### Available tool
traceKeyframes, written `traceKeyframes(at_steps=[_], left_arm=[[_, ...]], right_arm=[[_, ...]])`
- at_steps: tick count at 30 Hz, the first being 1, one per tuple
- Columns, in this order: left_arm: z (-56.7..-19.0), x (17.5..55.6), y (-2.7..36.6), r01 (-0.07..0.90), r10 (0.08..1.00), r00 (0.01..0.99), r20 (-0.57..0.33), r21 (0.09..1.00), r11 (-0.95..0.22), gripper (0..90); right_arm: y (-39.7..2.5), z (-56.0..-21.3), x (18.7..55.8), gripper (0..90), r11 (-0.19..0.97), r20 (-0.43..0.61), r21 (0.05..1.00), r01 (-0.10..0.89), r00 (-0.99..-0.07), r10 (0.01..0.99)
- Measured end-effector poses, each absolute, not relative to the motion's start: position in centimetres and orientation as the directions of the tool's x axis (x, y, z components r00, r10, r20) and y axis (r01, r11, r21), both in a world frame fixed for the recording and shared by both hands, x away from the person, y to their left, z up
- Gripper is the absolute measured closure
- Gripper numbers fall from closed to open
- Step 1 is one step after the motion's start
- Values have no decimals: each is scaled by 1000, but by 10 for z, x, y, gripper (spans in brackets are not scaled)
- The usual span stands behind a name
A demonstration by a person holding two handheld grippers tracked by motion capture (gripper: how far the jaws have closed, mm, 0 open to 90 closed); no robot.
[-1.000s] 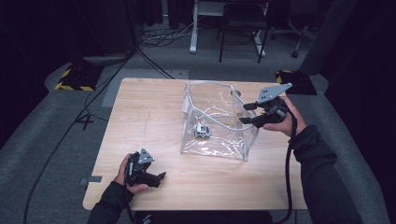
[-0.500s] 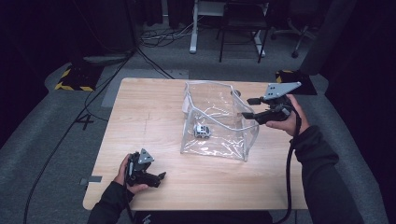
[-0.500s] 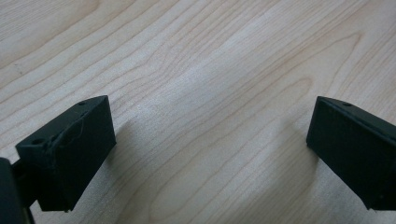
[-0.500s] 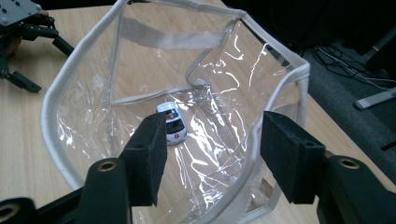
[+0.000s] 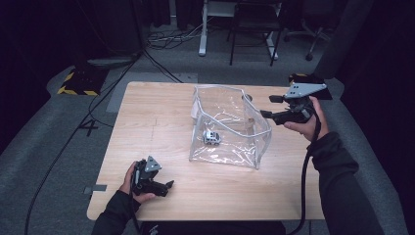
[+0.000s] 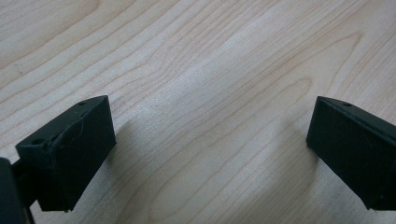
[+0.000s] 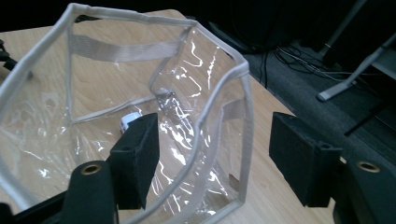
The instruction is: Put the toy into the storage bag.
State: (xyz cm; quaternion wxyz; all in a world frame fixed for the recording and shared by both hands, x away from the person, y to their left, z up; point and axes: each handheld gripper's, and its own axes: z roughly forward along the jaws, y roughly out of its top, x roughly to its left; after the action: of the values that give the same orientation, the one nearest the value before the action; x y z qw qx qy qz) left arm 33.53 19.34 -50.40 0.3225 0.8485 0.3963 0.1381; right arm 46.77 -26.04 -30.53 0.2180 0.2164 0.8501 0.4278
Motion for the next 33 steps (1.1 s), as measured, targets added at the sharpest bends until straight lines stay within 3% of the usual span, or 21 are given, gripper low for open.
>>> traceKeyframes(at_steps=[7, 33], left_arm=[[-504, 335, 193, 584, 762, 647, -22, 656, -477, 14], [-504, 335, 193, 585, 762, 647, -22, 656, -477, 14]], right_arm=[[-271, -303, 471, 253, 484, -185, 850, 208, -743, 644], [-307, -318, 484, 227, 401, -132, 841, 364, -581, 803]])
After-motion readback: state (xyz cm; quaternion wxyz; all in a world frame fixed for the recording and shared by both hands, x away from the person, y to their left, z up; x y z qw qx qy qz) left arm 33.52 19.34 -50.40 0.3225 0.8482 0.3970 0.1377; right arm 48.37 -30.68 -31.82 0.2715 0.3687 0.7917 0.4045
